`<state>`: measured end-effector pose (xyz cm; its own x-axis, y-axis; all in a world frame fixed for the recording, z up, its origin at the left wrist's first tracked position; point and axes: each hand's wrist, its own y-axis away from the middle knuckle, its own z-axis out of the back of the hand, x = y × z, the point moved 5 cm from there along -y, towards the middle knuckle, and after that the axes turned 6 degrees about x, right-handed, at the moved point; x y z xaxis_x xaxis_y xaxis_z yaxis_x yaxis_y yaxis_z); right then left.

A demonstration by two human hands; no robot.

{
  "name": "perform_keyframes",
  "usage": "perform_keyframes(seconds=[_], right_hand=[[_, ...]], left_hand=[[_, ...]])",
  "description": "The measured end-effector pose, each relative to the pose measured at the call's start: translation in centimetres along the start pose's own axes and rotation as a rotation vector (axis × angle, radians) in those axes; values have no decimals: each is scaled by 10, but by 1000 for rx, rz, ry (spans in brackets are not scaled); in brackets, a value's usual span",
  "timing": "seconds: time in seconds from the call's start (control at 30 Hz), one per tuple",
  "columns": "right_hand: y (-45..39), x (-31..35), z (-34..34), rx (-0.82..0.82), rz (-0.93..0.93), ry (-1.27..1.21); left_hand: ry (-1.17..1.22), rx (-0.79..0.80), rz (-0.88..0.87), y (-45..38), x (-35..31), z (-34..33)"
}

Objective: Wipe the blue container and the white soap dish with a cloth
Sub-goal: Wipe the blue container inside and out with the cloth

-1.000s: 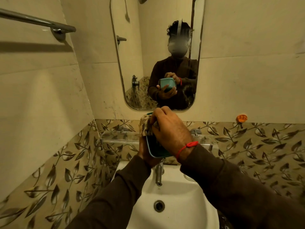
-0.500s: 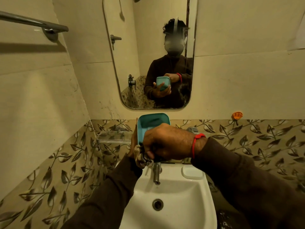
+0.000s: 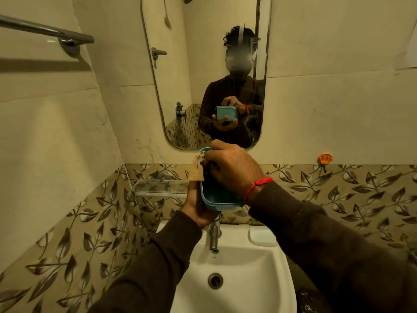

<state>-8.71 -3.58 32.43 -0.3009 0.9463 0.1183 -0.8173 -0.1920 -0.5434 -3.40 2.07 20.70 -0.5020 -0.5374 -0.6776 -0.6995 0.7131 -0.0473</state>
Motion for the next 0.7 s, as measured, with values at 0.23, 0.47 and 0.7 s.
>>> perform_keyframes(seconds=[0.23,0.47,0.7], right_hand=[[5,-4,-11,-76,-115,71],[6,-6,-18,37,14,-85],[23,0,-20,376,230,-238]], left_hand=[[19,-19,25,-3,0,1],[-56,-7,3,-8,-4,8],[-103,-28,100,-17,-26,22]])
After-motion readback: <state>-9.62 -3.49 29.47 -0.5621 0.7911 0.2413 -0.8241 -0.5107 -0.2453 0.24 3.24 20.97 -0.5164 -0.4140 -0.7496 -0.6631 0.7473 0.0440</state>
